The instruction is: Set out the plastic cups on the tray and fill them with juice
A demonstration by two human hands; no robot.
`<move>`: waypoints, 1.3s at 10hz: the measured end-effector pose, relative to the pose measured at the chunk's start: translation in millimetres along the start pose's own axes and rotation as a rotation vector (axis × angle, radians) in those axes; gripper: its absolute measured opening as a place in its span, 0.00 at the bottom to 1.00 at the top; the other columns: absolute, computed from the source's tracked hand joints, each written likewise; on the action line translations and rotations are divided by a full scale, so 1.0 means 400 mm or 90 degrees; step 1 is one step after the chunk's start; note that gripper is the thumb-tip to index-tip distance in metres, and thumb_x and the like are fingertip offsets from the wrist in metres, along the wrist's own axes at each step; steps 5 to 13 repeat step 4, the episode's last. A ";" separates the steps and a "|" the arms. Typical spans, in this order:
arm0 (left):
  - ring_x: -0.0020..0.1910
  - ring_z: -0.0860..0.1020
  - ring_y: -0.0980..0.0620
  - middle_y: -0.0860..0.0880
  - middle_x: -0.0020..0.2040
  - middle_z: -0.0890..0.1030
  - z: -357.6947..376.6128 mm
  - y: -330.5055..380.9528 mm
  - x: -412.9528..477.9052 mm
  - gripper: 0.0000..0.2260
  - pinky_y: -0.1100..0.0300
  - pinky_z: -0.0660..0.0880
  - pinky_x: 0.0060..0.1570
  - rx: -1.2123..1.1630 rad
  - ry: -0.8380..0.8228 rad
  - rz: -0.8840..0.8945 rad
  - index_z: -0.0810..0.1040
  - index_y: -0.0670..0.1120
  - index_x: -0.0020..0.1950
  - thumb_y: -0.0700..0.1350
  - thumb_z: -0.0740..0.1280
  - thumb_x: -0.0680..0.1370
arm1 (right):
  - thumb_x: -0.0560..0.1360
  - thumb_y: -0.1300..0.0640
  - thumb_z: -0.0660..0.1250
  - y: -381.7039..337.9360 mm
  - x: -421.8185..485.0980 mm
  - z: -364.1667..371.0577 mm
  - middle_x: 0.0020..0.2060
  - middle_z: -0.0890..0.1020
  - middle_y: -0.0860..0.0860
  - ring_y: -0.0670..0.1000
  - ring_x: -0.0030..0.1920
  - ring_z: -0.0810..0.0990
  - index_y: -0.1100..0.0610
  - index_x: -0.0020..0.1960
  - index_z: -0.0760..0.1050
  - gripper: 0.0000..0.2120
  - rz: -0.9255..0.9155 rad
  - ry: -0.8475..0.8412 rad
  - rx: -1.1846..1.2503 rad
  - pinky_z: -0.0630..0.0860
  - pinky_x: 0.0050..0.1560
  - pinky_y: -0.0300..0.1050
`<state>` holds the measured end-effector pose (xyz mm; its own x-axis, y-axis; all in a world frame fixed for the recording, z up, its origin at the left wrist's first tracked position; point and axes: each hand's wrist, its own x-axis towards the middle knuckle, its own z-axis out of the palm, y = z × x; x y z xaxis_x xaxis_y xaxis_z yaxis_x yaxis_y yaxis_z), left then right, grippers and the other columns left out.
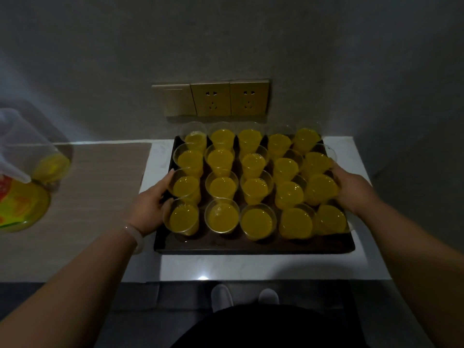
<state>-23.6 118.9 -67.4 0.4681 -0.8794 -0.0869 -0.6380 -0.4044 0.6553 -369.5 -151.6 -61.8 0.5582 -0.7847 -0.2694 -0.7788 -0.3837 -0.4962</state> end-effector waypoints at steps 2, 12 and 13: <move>0.64 0.73 0.40 0.41 0.67 0.74 -0.038 0.024 0.014 0.22 0.54 0.68 0.60 0.087 0.057 -0.023 0.66 0.46 0.74 0.36 0.60 0.80 | 0.82 0.49 0.56 0.028 0.002 -0.013 0.69 0.70 0.63 0.63 0.66 0.71 0.47 0.78 0.53 0.26 0.040 0.061 0.068 0.68 0.63 0.53; 0.57 0.75 0.36 0.35 0.61 0.77 -0.102 0.093 0.079 0.16 0.48 0.71 0.56 0.187 0.202 0.009 0.73 0.37 0.66 0.34 0.60 0.79 | 0.82 0.58 0.55 0.000 0.009 -0.104 0.63 0.75 0.66 0.65 0.62 0.74 0.61 0.69 0.70 0.18 0.067 0.197 -0.010 0.70 0.60 0.52; 0.57 0.75 0.36 0.35 0.61 0.77 -0.102 0.093 0.079 0.16 0.48 0.71 0.56 0.187 0.202 0.009 0.73 0.37 0.66 0.34 0.60 0.79 | 0.82 0.58 0.55 0.000 0.009 -0.104 0.63 0.75 0.66 0.65 0.62 0.74 0.61 0.69 0.70 0.18 0.067 0.197 -0.010 0.70 0.60 0.52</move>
